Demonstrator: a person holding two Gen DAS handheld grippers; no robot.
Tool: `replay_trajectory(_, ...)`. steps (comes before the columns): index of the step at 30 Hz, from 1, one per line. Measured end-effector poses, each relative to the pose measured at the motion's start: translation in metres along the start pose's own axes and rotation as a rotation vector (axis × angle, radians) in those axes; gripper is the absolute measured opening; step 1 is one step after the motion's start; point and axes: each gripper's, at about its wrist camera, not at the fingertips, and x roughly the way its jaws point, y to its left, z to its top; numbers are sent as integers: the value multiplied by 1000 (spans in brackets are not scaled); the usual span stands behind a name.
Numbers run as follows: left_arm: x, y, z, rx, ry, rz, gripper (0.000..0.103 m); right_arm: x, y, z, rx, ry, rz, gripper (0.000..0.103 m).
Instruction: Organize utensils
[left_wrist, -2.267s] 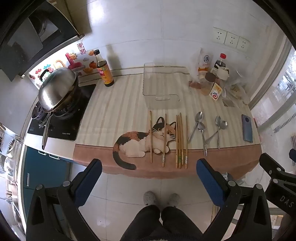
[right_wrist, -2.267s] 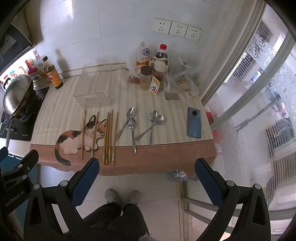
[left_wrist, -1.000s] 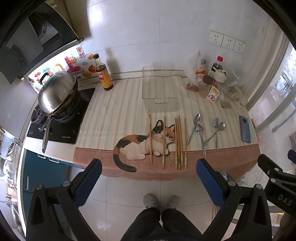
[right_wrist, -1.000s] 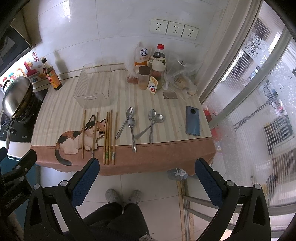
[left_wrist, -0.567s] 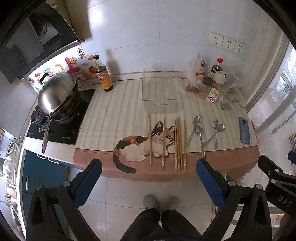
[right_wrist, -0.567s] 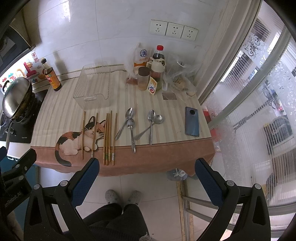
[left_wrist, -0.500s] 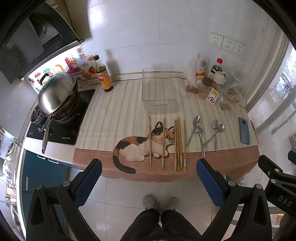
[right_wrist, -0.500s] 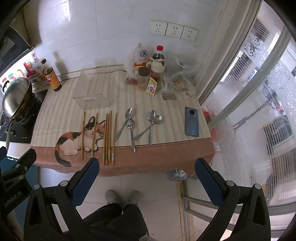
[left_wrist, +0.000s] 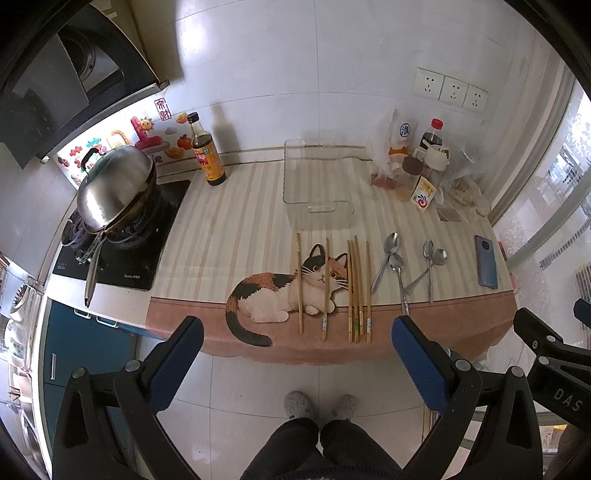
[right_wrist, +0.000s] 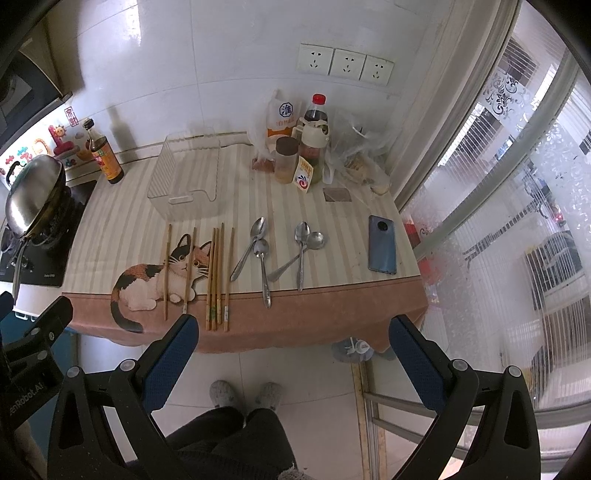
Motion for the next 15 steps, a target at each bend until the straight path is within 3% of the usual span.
replay_trajectory(15, -1, -4, -3, -2, -2, -2, 103, -3, 2, -2, 4, -11, 4, 103)
